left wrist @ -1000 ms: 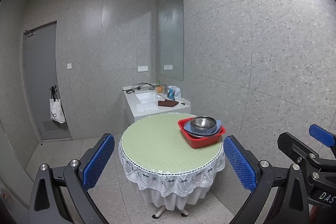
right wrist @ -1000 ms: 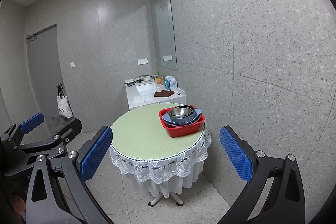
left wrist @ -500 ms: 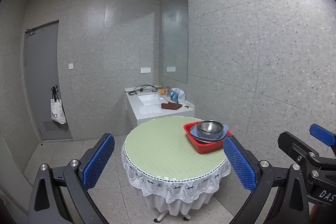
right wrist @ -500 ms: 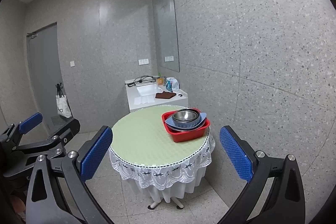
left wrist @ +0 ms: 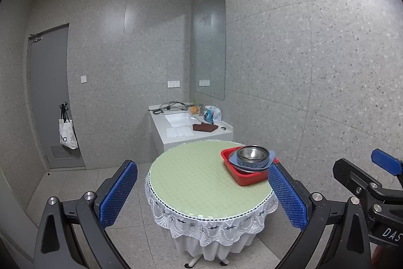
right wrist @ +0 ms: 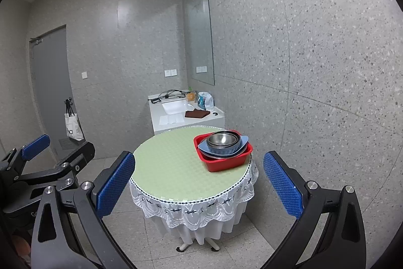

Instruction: Organize plates and bowls

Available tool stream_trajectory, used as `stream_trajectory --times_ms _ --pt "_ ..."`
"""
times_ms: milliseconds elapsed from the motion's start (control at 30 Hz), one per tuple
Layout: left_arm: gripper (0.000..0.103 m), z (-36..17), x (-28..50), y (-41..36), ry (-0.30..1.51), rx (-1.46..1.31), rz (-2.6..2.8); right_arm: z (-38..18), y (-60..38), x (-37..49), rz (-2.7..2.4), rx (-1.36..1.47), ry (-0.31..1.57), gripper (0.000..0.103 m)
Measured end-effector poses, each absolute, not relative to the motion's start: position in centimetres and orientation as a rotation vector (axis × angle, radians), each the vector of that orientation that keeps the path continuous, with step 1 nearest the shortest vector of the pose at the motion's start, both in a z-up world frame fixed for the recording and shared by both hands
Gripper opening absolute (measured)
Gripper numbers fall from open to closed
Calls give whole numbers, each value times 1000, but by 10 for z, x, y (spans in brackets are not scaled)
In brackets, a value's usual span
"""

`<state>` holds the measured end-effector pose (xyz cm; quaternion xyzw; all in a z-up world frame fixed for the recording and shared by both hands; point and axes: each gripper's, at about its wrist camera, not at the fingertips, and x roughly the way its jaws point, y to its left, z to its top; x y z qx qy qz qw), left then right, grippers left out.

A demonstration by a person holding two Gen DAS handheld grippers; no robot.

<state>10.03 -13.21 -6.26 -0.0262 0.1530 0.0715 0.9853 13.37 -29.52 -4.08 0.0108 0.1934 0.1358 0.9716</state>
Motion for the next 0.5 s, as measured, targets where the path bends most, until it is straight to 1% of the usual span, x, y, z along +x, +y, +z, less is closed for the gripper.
stream_trajectory --times_ms 500 --pt "102 -64 98 -129 307 -52 145 -42 -296 134 274 22 394 103"
